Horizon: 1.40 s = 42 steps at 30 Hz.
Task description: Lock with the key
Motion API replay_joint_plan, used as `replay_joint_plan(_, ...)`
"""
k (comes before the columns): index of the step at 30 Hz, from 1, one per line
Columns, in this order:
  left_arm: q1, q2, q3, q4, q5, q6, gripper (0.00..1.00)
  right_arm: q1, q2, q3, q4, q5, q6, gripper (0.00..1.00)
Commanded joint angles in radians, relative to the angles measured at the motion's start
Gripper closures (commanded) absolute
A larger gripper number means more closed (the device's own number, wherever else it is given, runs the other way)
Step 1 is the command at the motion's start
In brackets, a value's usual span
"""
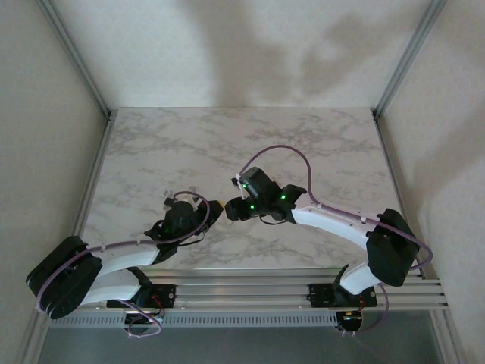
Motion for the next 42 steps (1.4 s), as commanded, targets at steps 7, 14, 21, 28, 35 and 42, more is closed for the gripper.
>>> replay_joint_plan(7, -0.030, -0.069, 0.037, -0.005, -0.025, -0.041, 1.00, -0.004, 0.053, 0.010, 0.010, -0.040, -0.003, 0.61)
replay_joint_plan(14, -0.037, -0.093, 0.039, -0.025, -0.034, -0.037, 1.00, -0.004, 0.076, 0.013, 0.016, -0.051, 0.005, 0.66)
replay_joint_plan(21, -0.038, -0.111, 0.041, -0.046, -0.043, -0.032, 1.00, -0.003, 0.086, 0.014, 0.020, -0.053, 0.007, 0.75)
replay_joint_plan(28, -0.040, -0.125, 0.042, -0.074, -0.049, -0.019, 1.00, -0.003, 0.080, 0.016, 0.011, -0.042, -0.001, 0.75)
replay_joint_plan(35, -0.040, -0.145, 0.073, -0.159, -0.080, 0.008, 1.00, -0.004, 0.066, 0.022, -0.023, 0.019, -0.019, 0.62)
replay_joint_plan(42, -0.040, -0.130, 0.091, -0.201, -0.087, 0.011, 1.00, -0.004, 0.069, 0.027, -0.029, 0.017, -0.023, 0.52)
